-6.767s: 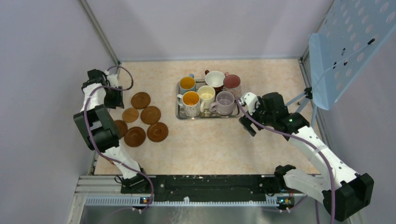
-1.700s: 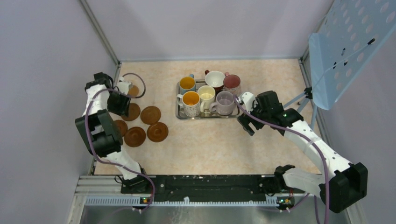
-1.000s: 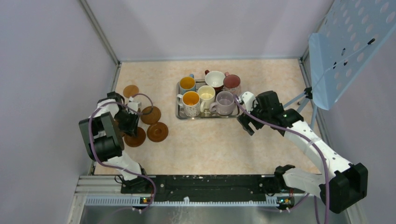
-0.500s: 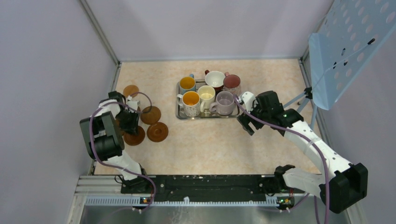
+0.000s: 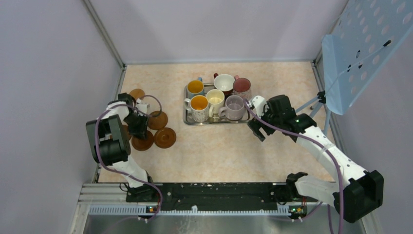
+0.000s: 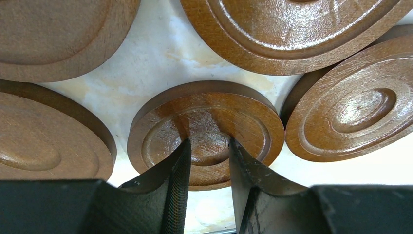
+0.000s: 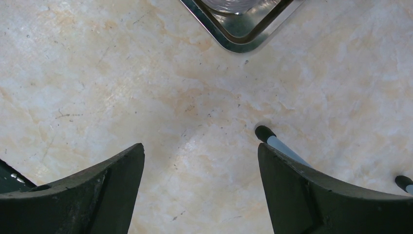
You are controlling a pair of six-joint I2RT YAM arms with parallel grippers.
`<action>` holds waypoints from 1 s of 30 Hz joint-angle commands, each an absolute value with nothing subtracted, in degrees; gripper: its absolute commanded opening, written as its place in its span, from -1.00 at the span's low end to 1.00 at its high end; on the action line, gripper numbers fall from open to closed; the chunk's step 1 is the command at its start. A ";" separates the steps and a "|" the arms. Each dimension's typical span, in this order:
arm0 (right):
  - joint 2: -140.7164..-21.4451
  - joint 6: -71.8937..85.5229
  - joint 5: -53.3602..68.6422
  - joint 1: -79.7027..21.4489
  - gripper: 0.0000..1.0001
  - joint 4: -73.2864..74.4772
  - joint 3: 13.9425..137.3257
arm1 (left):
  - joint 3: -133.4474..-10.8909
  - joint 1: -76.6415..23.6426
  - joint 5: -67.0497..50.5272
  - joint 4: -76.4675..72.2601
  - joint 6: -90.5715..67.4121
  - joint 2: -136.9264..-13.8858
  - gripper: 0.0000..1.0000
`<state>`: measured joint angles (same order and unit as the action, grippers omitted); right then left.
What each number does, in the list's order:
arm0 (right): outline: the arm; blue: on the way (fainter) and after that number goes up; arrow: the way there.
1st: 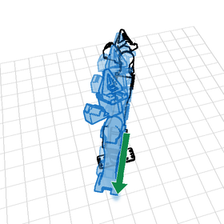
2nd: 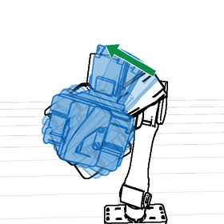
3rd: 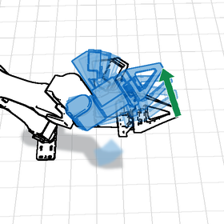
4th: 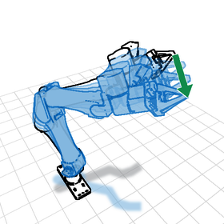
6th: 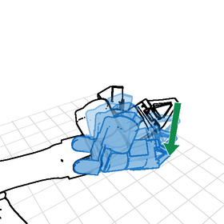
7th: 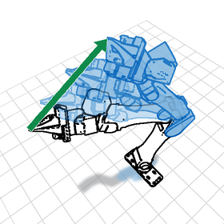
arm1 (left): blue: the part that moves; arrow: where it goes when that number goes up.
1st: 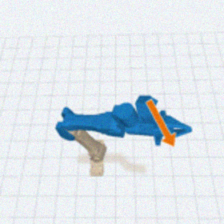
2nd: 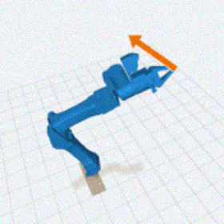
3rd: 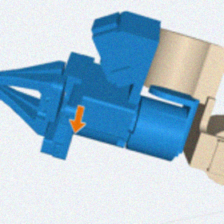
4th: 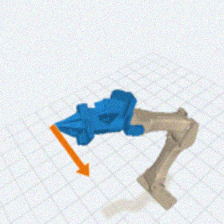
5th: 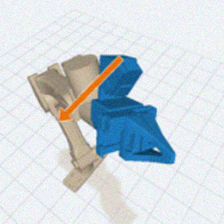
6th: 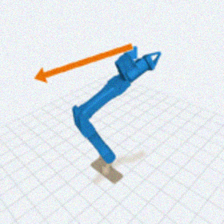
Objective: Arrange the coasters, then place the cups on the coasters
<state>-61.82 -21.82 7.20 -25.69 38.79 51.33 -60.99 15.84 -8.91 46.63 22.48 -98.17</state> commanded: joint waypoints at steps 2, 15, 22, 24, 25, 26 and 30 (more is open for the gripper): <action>-61.53 -21.69 7.17 -25.56 0.70 37.47 51.55 | -62.76 15.03 -11.05 44.24 21.00 -100.54 -0.16; -61.74 -21.09 8.24 -25.49 0.70 37.07 51.58 | -87.87 15.12 -15.52 52.39 18.17 -106.81 0.06; -61.63 -21.18 7.82 -25.49 0.70 37.30 51.90 | -96.02 16.85 -11.18 49.33 17.60 -114.47 -0.01; -61.61 -21.18 7.82 -25.49 0.70 37.34 51.77 | -98.59 16.87 -11.50 48.58 17.57 -116.37 0.00; -61.62 -21.09 7.92 -25.49 0.70 37.40 51.69 | -99.74 16.94 -11.59 47.77 17.31 -117.24 0.03; -61.61 -21.05 7.97 -25.49 0.70 37.31 51.60 | -101.46 16.96 -11.72 47.24 16.58 -118.56 0.05; -62.03 -20.91 8.30 -25.49 0.70 37.29 51.53 | -109.00 16.97 -11.99 45.54 14.77 -123.45 0.14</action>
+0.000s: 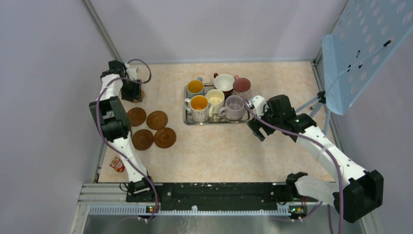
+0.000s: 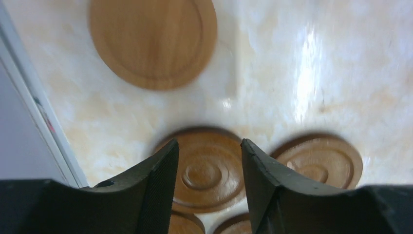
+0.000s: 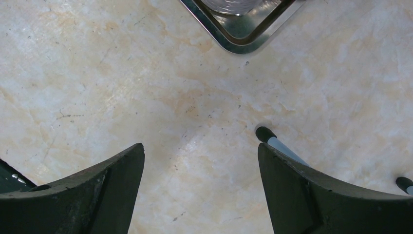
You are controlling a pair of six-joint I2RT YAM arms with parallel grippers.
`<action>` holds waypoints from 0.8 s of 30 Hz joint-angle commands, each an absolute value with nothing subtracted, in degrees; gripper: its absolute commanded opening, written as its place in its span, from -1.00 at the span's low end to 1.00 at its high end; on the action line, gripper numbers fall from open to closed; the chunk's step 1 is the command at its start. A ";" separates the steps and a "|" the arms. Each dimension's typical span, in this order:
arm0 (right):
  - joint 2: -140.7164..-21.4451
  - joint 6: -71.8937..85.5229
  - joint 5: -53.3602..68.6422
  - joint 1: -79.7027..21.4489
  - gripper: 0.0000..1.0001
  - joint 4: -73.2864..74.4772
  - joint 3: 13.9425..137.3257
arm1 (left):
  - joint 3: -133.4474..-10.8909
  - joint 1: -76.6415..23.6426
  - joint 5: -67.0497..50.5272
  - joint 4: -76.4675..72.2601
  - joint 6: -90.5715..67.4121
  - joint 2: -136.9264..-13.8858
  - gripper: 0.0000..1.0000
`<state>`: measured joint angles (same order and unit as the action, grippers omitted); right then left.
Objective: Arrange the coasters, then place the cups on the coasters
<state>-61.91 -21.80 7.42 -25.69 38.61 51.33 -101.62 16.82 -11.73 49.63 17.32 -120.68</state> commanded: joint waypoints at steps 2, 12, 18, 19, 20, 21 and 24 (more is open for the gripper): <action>-62.21 -20.91 8.35 -25.49 0.70 37.32 51.70 | -112.16 16.96 -11.50 44.41 14.17 -126.26 0.21; -63.13 -21.29 7.62 -25.49 0.69 38.35 53.33 | -121.62 16.96 -11.46 41.42 13.07 -135.18 0.57; -63.55 -21.71 7.10 -25.49 0.69 38.80 54.01 | -119.19 16.75 -14.50 42.48 15.07 -135.58 0.47; -63.61 -21.77 7.06 -25.54 0.69 38.82 54.04 | -118.44 16.66 -15.42 42.75 15.77 -135.30 0.46; -63.62 -21.79 7.04 -25.51 0.69 38.88 54.04 | -117.54 16.62 -15.99 42.86 16.08 -134.96 0.45; -63.51 -21.80 7.03 -25.49 0.69 38.91 54.00 | -116.55 16.55 -16.37 42.96 16.24 -134.53 0.44; -63.71 -21.80 7.12 -25.49 0.69 38.85 53.92 | -113.20 15.99 -16.63 42.98 17.08 -132.78 0.34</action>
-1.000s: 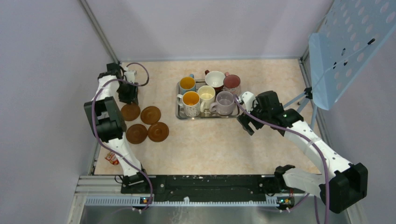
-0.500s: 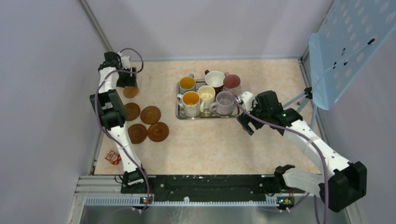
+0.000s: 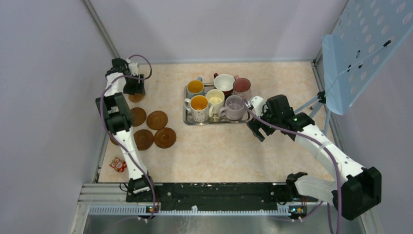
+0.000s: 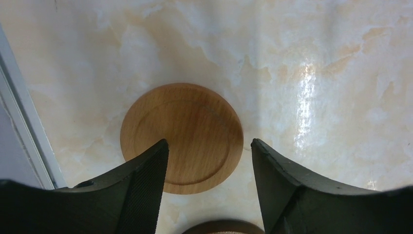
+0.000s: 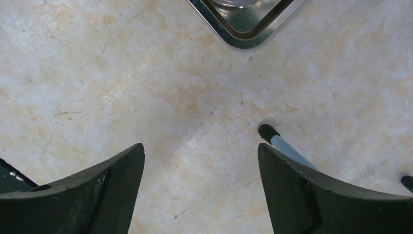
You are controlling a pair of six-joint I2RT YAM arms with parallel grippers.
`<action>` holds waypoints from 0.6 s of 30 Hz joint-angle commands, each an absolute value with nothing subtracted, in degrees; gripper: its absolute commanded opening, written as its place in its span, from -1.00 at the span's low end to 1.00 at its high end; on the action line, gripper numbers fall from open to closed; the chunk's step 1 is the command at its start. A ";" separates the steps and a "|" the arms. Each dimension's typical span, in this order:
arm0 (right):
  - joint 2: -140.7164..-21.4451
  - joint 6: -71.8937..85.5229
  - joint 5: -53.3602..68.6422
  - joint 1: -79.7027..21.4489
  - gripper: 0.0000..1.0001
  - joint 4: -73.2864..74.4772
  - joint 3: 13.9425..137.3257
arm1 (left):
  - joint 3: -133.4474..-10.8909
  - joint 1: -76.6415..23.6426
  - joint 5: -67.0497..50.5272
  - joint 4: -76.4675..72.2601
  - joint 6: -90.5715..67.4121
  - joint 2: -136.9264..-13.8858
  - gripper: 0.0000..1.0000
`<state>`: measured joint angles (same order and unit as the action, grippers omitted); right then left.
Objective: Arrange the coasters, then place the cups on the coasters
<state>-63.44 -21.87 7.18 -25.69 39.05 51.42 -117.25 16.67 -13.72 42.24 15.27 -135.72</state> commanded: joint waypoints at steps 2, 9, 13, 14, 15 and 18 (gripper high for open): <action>-63.71 -21.80 7.20 -25.50 0.69 38.67 53.81 | -110.96 15.34 -16.19 43.19 18.14 -131.62 0.25; -63.69 -21.62 7.62 -25.49 0.69 38.03 53.33 | -104.80 13.40 -17.06 44.45 19.42 -128.51 -0.02; -63.66 -21.62 7.52 -25.51 0.69 37.90 53.22 | -102.24 12.56 -17.97 44.65 19.61 -127.09 -0.07; -63.48 -21.54 7.60 -25.50 0.69 37.96 53.25 | -101.59 12.26 -18.37 44.65 19.74 -126.68 -0.08; -63.42 -21.53 7.63 -25.49 0.69 37.90 53.18 | -100.99 11.91 -18.45 44.58 19.96 -126.39 -0.08; -63.41 -21.45 7.72 -25.52 0.69 37.86 53.13 | -99.40 10.73 -19.06 44.60 20.47 -125.72 -0.10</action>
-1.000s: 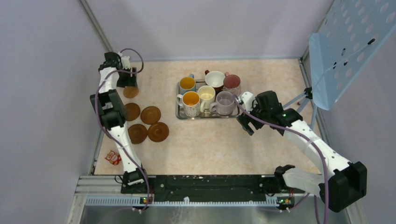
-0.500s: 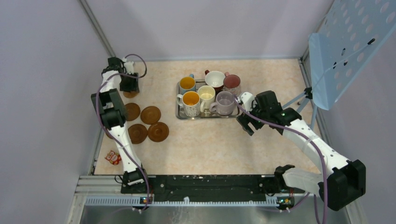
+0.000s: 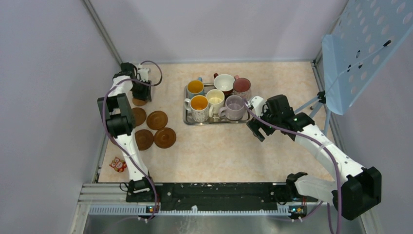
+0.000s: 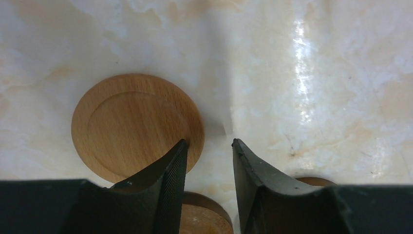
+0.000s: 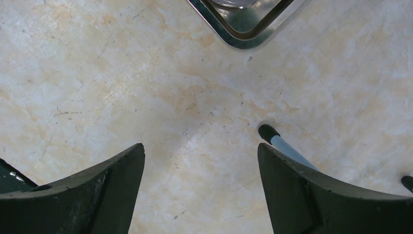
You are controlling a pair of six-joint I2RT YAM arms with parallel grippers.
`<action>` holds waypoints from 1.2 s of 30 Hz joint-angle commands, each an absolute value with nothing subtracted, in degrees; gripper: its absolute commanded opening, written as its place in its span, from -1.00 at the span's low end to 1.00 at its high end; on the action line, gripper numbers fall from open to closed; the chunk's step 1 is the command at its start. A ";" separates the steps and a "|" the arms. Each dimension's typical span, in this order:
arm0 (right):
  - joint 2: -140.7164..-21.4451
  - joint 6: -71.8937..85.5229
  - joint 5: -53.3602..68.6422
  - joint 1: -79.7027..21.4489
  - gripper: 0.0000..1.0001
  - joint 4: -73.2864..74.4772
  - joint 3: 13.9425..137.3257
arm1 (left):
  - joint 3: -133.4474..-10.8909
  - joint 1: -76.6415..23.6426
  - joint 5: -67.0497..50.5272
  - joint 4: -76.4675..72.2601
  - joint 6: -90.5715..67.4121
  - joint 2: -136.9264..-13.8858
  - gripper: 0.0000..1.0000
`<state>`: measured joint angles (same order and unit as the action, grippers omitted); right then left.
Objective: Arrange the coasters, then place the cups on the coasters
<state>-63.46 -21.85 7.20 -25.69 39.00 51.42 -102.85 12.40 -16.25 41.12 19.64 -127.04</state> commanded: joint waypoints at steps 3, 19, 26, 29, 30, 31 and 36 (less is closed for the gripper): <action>-63.40 -21.44 7.82 -25.49 0.69 37.86 53.17 | -98.44 9.92 -19.75 44.11 20.64 -125.29 -0.10; -63.42 -21.45 8.25 -25.49 0.68 38.00 53.43 | -100.32 7.15 -21.94 45.17 20.24 -125.70 -0.04; -63.31 -21.27 8.77 -25.49 0.68 37.44 53.15 | -101.00 9.23 -23.02 48.43 19.67 -119.99 0.13; -63.09 -21.27 8.72 -25.49 0.68 37.44 53.07 | -98.29 11.41 -22.94 49.83 20.35 -115.94 0.17; -62.95 -21.27 8.70 -25.55 0.68 37.34 53.08 | -96.94 12.19 -22.82 50.16 20.84 -114.42 0.17; -62.85 -21.27 8.66 -25.54 0.68 37.35 53.04 | -95.49 12.82 -22.64 50.60 21.48 -113.03 0.17; -62.26 -21.18 8.81 -25.53 0.68 36.92 52.27 | -87.06 13.36 -21.75 51.52 25.37 -105.67 0.07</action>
<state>-63.44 -21.82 7.81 -25.69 38.76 51.42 -92.25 13.17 -21.41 49.23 21.58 -113.10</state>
